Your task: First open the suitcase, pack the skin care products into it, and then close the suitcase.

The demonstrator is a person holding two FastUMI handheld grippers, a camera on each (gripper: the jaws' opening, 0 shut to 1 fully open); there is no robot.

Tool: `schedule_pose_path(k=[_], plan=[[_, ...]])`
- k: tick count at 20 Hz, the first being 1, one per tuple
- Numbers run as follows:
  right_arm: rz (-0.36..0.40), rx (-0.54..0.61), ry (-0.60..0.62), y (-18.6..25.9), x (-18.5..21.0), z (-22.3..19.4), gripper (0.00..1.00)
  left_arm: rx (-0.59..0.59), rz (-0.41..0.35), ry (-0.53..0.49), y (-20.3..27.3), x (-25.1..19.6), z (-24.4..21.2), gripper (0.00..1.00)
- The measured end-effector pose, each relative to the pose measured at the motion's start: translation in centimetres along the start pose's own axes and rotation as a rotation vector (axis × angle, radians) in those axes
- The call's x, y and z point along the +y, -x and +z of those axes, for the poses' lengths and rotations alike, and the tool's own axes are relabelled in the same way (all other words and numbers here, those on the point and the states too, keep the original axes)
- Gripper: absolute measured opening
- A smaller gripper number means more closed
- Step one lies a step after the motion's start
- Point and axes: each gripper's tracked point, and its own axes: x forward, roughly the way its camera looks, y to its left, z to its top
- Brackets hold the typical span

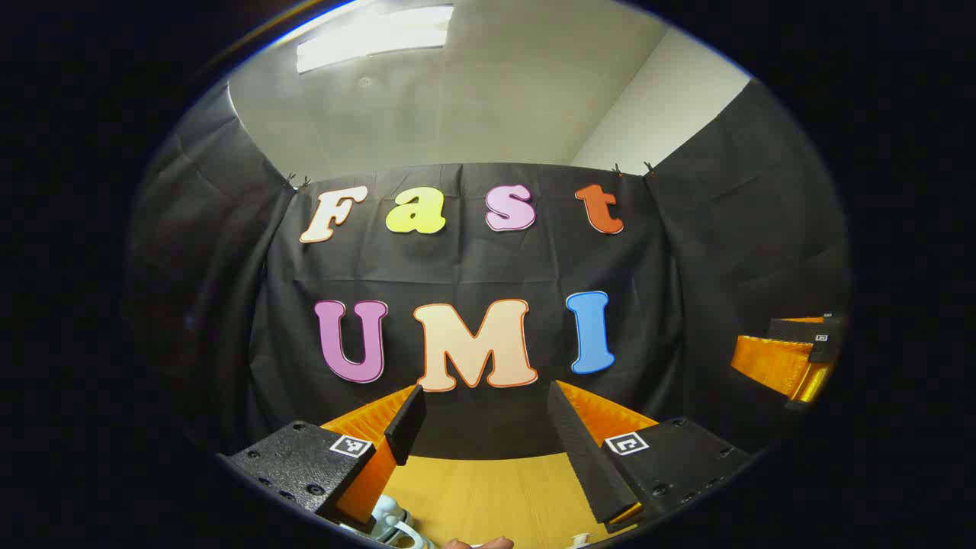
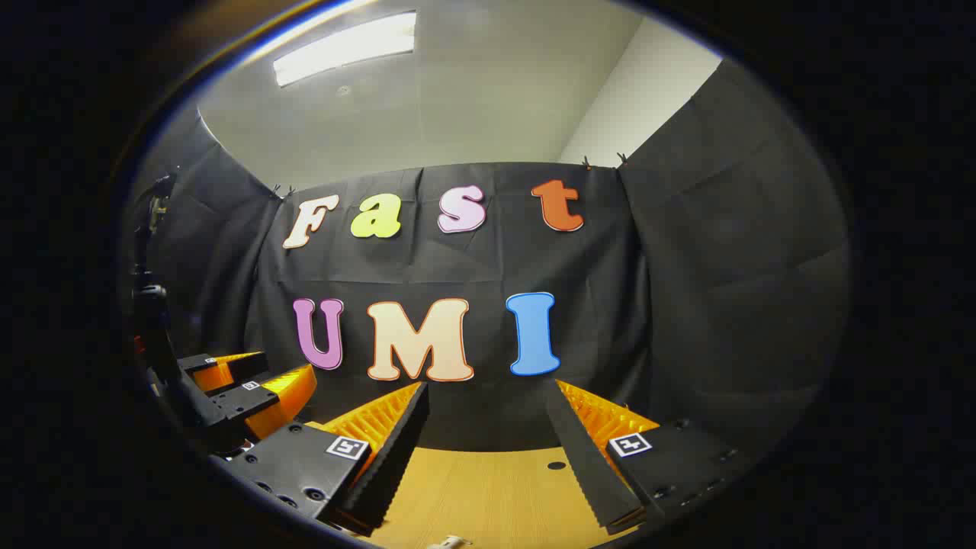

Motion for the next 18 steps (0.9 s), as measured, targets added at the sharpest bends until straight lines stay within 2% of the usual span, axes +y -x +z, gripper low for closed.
schedule_pose_path(k=[4,7,10,15,18], plan=[[0.023,-0.011,0.004,-0.7,-0.5,-0.2,0.98,0.030,0.016,-0.002,0.2,-0.4,-1.1,0.95],[0.131,-0.038,-0.006,-0.7,1.6,-0.4,0.98,0.076,0.039,0.012,0.1,-0.1,-2.6,0.95],[0.180,-0.047,-0.001,-1.4,2.3,-0.9,0.98,0.096,0.089,0.020,0.3,1.5,-3.2,0.95],[0.126,-0.033,-0.033,-3.5,3.8,-1.7,0.98,0.144,0.070,0.046,-0.8,3.8,-6.1,0.95],[0.101,0.000,-0.021,-4.5,4.6,-3.0,0.98,0.178,0.056,0.005,-0.9,5.2,-7.9,0.96]])
